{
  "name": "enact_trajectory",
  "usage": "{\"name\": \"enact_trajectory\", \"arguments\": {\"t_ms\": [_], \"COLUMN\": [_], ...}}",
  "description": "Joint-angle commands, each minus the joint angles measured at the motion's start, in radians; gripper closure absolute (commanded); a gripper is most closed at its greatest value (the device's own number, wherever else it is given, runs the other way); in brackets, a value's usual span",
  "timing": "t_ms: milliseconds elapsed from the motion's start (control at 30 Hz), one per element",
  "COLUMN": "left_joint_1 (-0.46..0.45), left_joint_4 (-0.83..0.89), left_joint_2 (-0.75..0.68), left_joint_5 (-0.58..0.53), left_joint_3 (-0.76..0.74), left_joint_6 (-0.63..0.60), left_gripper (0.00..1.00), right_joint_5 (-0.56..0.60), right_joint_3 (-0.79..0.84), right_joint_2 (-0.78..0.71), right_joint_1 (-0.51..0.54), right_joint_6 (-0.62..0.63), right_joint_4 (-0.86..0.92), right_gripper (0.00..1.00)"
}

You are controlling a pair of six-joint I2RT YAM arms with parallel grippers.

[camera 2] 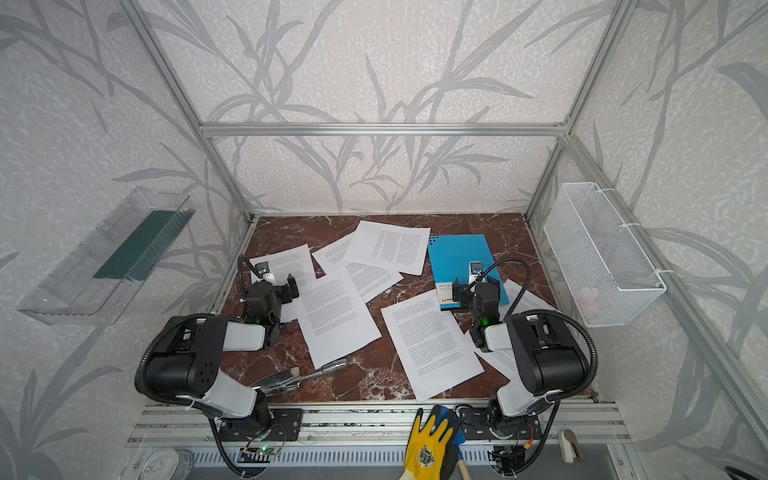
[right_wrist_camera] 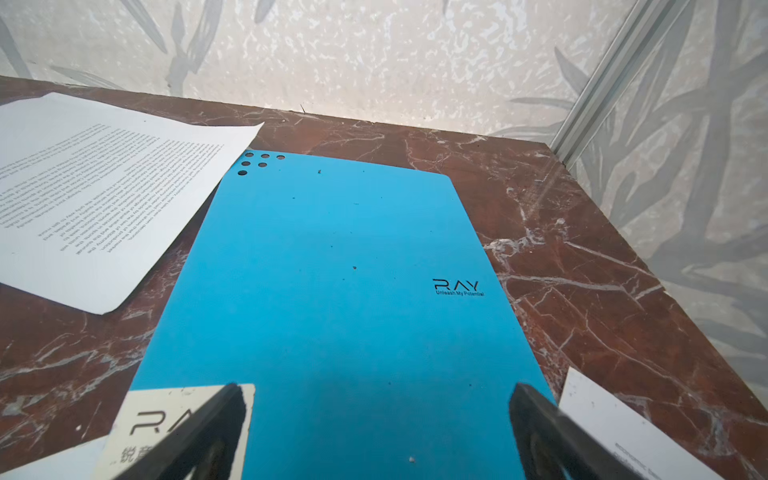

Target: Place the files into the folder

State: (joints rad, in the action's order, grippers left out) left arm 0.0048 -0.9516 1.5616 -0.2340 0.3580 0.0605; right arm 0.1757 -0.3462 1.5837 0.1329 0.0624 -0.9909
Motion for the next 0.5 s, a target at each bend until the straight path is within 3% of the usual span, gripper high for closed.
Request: {"name": "enact_trajectory", "arguments": {"t_ms": [0,467], "left_joint_1": [-0.001,-0.039], "left_joint_4": [-0.018,-0.099], "left_joint_2": [0.007,0.016], "left_joint_5": [0.005,-0.031], "left_joint_3": [0.01,-0.025], "left_joint_6": [-0.015,-0.059], "left_gripper": [0.01,0.01], "right_joint_5": [0.023,0.063], "right_joint_3": [-0.004,0.005], "right_joint_2": [0.006,0.013], "right_joint_1": [0.011,0.033], "right_joint_6": [0.015,0.03], "right_joint_4": [-0.043,-0.072], "right_gripper": [0.01,0.01]}}
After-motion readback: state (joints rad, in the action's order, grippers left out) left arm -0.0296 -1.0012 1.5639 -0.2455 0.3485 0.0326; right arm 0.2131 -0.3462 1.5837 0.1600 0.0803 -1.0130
